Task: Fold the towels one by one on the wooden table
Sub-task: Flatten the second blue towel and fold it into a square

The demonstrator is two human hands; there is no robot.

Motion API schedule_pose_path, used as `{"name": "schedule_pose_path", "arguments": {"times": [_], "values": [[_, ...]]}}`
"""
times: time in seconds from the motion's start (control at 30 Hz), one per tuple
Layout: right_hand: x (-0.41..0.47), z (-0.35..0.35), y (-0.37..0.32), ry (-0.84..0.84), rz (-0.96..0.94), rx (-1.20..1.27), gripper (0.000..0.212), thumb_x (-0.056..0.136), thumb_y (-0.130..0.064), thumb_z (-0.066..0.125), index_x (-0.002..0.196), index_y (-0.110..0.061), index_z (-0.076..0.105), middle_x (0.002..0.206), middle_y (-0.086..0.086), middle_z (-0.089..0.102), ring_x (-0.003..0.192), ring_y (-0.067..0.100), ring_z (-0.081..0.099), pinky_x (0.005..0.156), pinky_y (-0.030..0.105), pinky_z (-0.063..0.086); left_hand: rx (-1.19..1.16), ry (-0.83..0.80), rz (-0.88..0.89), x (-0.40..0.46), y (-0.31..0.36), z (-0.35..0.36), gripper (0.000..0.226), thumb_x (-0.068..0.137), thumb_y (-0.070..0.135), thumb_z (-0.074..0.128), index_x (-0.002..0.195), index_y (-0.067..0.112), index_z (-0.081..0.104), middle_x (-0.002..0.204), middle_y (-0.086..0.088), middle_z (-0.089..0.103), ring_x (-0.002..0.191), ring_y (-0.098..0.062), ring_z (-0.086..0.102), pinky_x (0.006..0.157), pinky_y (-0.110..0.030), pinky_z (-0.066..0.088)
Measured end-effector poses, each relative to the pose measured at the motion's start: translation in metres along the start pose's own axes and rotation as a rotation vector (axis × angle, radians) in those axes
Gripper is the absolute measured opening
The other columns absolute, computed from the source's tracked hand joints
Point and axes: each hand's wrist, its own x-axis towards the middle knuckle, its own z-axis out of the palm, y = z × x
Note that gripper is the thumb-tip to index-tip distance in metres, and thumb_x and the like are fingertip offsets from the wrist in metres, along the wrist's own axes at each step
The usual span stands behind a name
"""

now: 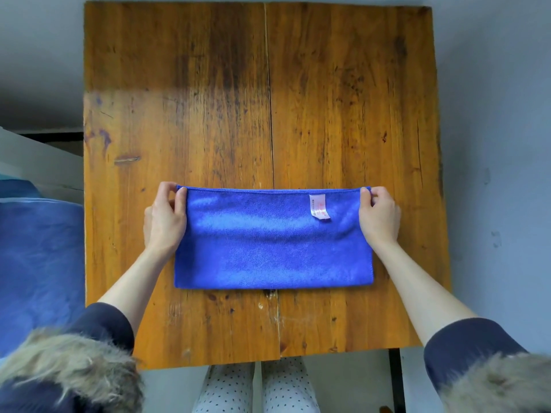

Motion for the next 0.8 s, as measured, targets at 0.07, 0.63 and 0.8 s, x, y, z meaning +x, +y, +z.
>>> {"name": "schedule_pose_path", "arguments": {"times": [0.07,0.63,0.8], "values": [[0.000,0.001,0.001,0.003,0.002,-0.005,0.017,0.098,-0.028,0.042,0.088,-0.016,0.050,0.074,0.001,0.056,0.067,0.021,0.044,0.044,0.020,0.021,0.047,0.022,-0.004,-0.001,0.001,0.001,0.023,0.097,0.040,0.038,0.102,0.021,0.049,0.080,-0.003,0.060,0.080,-0.034,0.051,0.067,-0.036,0.038],[-0.042,0.009,-0.019,0.248,-0.283,-0.087,0.037,0.094,-0.023,0.046,0.127,-0.006,0.051,0.129,0.014,0.052,0.120,0.031,0.047,0.097,0.043,0.035,0.291,0.238,0.230,-0.027,0.014,0.007,0.041,0.092,0.025,0.050,0.128,0.006,0.045,0.124,-0.021,0.047,0.112,-0.038,0.046,0.089,-0.048,0.035],[-0.100,0.049,-0.026,-0.003,-0.675,-0.357,0.048,0.089,-0.031,0.052,0.133,-0.013,0.051,0.145,0.013,0.040,0.137,0.033,0.033,0.110,0.059,0.020,0.440,0.047,0.769,-0.085,0.032,0.052,0.031,0.084,0.012,0.055,0.114,0.014,0.063,0.128,-0.022,0.053,0.125,-0.042,0.045,0.102,-0.059,0.033]]}}
